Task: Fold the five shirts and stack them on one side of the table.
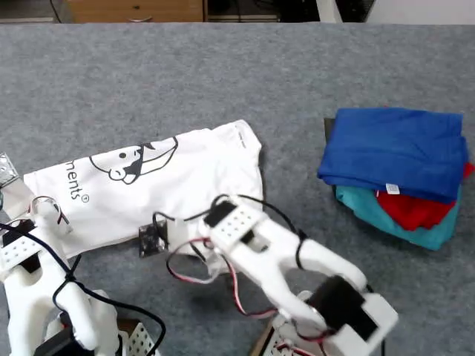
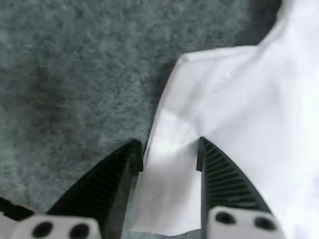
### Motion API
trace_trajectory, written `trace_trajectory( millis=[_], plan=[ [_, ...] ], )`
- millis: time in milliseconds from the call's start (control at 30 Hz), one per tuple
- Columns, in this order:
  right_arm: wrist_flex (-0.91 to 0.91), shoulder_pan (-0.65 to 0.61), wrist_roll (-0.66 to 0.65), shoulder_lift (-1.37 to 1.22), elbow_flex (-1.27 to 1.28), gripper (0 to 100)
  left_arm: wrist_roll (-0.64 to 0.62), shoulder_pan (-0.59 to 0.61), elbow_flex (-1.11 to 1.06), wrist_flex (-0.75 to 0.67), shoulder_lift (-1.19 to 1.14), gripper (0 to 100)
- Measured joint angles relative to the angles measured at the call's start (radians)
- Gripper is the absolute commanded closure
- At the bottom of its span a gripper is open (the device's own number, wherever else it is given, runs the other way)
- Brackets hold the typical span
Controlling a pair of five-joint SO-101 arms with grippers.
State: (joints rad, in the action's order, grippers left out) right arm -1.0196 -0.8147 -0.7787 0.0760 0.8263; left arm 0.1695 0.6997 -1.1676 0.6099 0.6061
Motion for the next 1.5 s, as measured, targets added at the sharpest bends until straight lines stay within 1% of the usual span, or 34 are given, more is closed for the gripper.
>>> trace_trajectory(
  millis=[100, 267, 400, 700, 800, 867, 1000, 1067, 1267, 1500],
  plan=[
    [-0.038, 0.002, -0.002, -0.055, -0.068, 86.0, 0.000, 0.000, 0.000, 0.000, 0.000, 98],
    [-0.031, 0.037, -0.002, -0.097, -0.115, 99.3, 0.000, 0.000, 0.000, 0.008, 0.000, 98],
    [-0.031, 0.087, -0.002, -0.121, -0.141, 99.4, 0.000, 0.000, 0.000, 0.051, 0.000, 98],
    [-0.038, 0.095, -0.002, -0.129, -0.167, 99.5, 0.000, 0.000, 0.000, 0.055, 0.000, 98],
    [-0.095, 0.100, -0.002, -0.133, -0.232, 99.5, 0.000, 0.000, 0.000, 0.057, 0.000, 98],
    [-0.147, 0.107, -0.002, -0.133, -0.301, 99.5, 0.000, 0.003, 0.000, 0.058, 0.000, 98],
    [-0.261, 0.121, -0.002, -0.143, -0.465, 99.5, -0.060, 0.061, 0.003, 0.058, 0.000, 98],
    [-0.313, 0.127, -0.023, -0.175, -0.549, 99.5, -0.071, 0.086, 0.015, 0.058, 0.000, 98],
    [-0.423, 0.172, -0.121, -0.354, -0.832, 99.5, -0.074, 0.091, 0.018, 0.058, 0.000, 98],
    [-0.585, 0.196, -0.265, -0.641, -1.264, 99.5, -0.074, 0.091, 0.018, 0.058, 0.000, 98]
  ],
)
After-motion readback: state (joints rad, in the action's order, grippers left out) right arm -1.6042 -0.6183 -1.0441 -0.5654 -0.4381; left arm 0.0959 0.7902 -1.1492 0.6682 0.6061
